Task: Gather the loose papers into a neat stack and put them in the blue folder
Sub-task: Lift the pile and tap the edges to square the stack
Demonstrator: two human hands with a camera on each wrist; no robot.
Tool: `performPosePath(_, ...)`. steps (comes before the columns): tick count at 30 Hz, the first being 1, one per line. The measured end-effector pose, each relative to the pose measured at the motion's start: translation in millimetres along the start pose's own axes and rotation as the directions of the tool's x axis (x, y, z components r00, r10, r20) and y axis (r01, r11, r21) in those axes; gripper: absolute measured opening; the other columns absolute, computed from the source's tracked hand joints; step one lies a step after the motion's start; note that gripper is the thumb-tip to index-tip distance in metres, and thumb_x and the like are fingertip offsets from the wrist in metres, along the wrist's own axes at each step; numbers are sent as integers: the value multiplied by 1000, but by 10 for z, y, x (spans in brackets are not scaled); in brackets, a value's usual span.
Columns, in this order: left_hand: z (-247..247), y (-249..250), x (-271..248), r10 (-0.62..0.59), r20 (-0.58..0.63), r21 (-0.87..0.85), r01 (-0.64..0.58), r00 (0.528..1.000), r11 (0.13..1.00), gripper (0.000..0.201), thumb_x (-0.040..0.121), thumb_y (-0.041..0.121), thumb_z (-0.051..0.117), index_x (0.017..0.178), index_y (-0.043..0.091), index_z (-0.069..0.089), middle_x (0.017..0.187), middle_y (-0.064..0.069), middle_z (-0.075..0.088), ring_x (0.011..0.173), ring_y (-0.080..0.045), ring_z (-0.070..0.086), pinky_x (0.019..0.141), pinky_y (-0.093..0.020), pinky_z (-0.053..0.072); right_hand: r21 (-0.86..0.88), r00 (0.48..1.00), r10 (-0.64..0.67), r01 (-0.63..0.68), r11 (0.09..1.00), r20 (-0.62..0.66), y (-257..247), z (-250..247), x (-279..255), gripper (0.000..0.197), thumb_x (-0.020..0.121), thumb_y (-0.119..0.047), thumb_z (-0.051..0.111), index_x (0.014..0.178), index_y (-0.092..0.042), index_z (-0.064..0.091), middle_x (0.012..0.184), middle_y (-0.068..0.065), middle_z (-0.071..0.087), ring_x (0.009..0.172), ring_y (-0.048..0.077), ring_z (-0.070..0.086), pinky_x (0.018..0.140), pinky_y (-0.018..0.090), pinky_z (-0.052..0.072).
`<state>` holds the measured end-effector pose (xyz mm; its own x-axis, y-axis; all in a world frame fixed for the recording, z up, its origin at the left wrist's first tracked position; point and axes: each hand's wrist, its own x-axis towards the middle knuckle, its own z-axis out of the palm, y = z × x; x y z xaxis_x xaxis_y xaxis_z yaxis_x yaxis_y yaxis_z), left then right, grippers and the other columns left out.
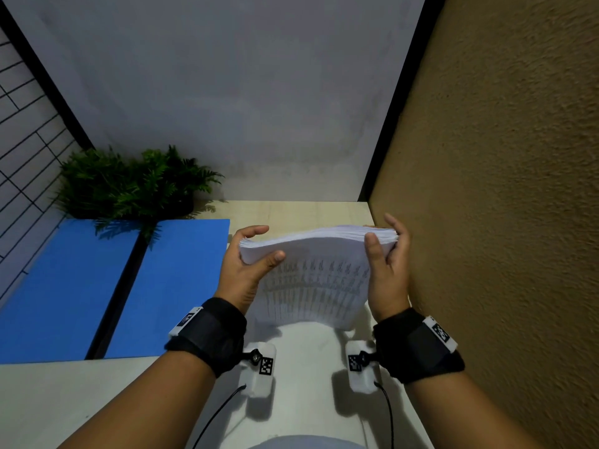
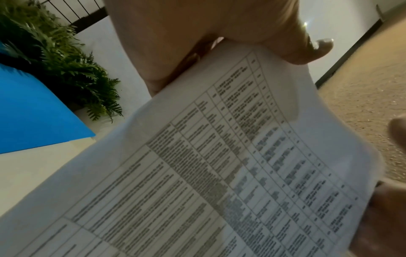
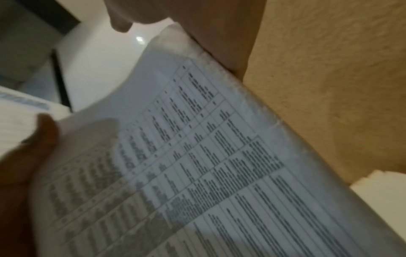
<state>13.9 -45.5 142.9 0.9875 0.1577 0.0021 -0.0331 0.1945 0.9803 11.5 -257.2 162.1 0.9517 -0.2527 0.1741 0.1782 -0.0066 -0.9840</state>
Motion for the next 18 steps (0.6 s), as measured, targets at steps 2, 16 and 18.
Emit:
performPosePath(2, 18, -17, -2, -23, 6, 45, 22, 1000, 999, 66, 50, 41, 85, 109, 23, 63, 111, 0, 64, 99, -18, 62, 81, -33, 55, 55, 986, 164, -165, 985, 27, 45, -33, 36, 80, 60, -62, 75, 125, -25, 48, 117, 10, 62, 108, 30, 64, 86, 45, 57)
performPosePath(16, 9, 38, 58, -35, -8, 6, 35, 999, 999, 77, 40, 36, 93, 107, 9, 67, 96, -3, 74, 88, -14, 72, 71, -24, 57, -15, 985, 160, -159, 987, 62, -107, -166, 0, 53, 57, -18, 88, 100, -25, 58, 106, 7, 66, 103, 28, 65, 86, 48, 58)
performPosePath(18, -42, -38, 30, -54, 9, 4, 54, 999, 999, 94, 37, 41, 94, 119, 9, 63, 106, -4, 74, 97, -16, 70, 76, -25, 56, 85, 983, 177, -181, 980, 54, -64, -205, -80, 72, 51, -28, 86, 113, -32, 49, 115, 1, 61, 109, 22, 62, 89, 41, 57)
